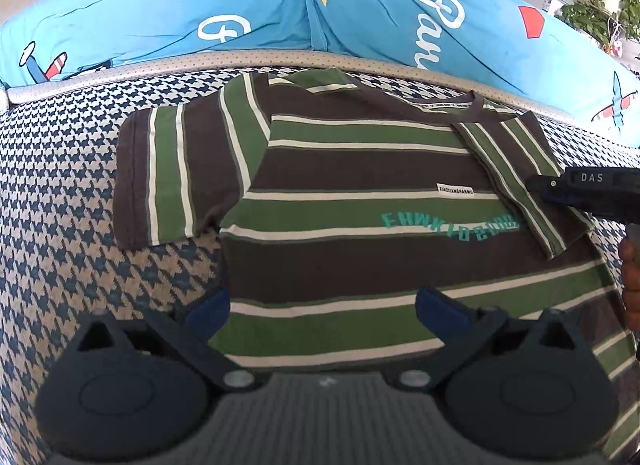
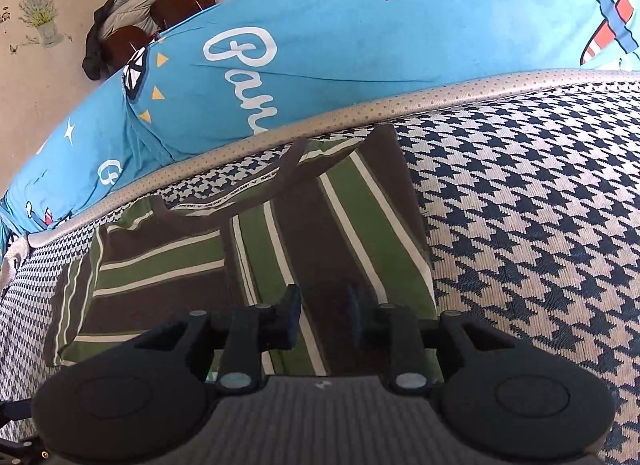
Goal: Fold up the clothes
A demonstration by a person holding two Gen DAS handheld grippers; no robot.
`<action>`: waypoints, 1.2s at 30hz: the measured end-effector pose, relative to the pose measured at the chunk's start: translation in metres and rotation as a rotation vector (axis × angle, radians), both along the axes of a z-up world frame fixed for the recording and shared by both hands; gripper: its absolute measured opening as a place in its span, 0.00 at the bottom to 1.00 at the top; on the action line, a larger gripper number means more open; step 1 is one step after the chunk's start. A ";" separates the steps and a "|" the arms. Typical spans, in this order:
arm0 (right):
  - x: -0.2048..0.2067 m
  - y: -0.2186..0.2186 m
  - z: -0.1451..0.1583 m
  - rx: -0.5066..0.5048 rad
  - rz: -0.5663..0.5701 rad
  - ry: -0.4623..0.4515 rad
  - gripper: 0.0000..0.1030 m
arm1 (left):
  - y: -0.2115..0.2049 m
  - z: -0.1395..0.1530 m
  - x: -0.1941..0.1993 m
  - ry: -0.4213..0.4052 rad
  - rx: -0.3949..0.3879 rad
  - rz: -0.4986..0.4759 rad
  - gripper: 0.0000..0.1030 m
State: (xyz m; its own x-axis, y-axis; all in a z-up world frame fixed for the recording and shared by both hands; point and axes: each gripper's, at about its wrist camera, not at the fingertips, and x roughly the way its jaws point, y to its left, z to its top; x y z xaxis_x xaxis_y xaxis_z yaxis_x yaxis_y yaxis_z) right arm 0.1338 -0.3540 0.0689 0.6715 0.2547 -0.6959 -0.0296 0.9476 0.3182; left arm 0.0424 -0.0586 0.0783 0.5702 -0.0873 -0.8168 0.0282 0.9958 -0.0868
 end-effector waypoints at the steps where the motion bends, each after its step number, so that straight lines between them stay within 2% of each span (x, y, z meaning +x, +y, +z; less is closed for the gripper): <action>1: -0.001 0.000 0.001 0.003 -0.003 -0.004 0.26 | 0.000 0.000 0.000 -0.002 0.001 0.001 1.00; 7: -0.019 0.007 0.011 0.048 -0.008 0.014 0.26 | 0.004 -0.002 0.003 -0.027 0.025 0.033 1.00; 9: -0.031 0.014 0.016 0.045 0.011 0.017 0.30 | 0.007 -0.003 0.001 -0.041 0.036 0.046 1.00; 11: -0.043 0.022 0.019 0.031 0.014 0.028 0.40 | 0.008 -0.004 -0.001 -0.058 0.058 0.054 1.00; 18: -0.090 0.035 0.021 -0.006 -0.029 0.049 0.45 | 0.010 -0.011 -0.006 -0.041 0.071 0.041 1.00; 21: -0.114 0.035 0.023 -0.016 -0.049 0.025 0.55 | 0.009 -0.013 -0.011 -0.040 0.086 0.031 1.00; 23: -0.129 0.034 0.024 -0.035 -0.068 0.007 0.66 | 0.009 -0.013 -0.015 -0.048 0.097 0.025 1.00; 26: -0.148 0.034 0.024 -0.067 -0.085 0.002 0.71 | 0.006 -0.012 -0.022 -0.067 0.121 0.012 1.00; 31: -0.166 0.035 0.015 -0.089 -0.096 0.058 0.73 | 0.005 -0.009 -0.035 -0.098 0.131 -0.002 1.00; 36: -0.182 0.039 0.009 -0.143 -0.111 0.040 0.73 | 0.004 -0.012 -0.052 -0.111 0.129 0.006 1.00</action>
